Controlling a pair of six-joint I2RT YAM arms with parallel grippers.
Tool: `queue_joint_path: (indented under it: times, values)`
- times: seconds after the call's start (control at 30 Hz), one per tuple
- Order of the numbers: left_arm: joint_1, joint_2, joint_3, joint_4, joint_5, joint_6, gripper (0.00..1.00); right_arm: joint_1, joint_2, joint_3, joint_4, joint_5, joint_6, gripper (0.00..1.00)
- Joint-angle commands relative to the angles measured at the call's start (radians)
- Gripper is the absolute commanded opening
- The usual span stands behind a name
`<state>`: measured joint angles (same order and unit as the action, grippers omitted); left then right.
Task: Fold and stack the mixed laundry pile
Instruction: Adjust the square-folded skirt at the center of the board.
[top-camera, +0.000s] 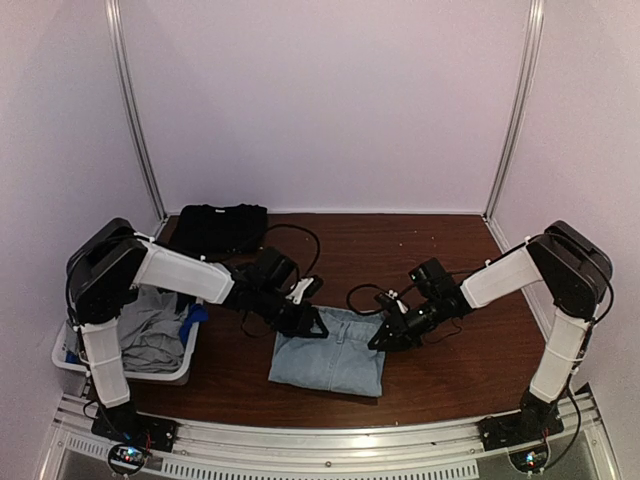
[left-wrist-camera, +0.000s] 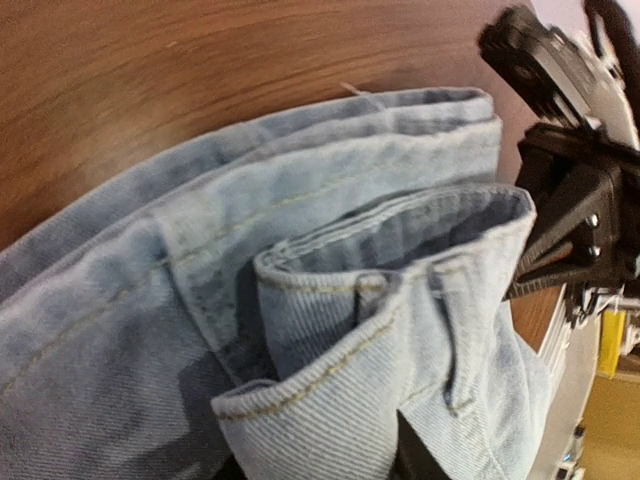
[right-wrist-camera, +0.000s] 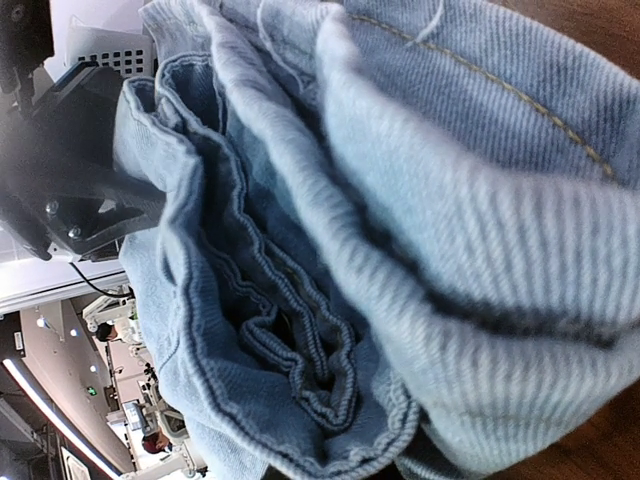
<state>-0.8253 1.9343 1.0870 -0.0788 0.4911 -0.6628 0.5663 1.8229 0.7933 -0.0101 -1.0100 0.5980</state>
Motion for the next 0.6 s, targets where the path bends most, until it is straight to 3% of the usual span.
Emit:
queue_joint_path:
  times: [0.0,0.13,0.33,0.57]
  values:
    - [-0.003,-0.041,0.024,0.069,0.022,0.019,0.24,0.005,-0.059,0.020,0.018,0.046,-0.024,0.00]
    - [-0.003,-0.136,-0.029,0.106,0.012,0.031,0.00,0.023,-0.151,0.064,-0.062,0.068,-0.041,0.00]
    - [0.003,-0.177,-0.049,0.061,-0.085,0.075,0.00,0.030,-0.155,0.179,-0.186,0.101,-0.089,0.00]
    - [0.029,-0.087,-0.011,0.074,-0.203,0.084,0.00,0.011,0.019,0.262,-0.228,0.240,-0.135,0.00]
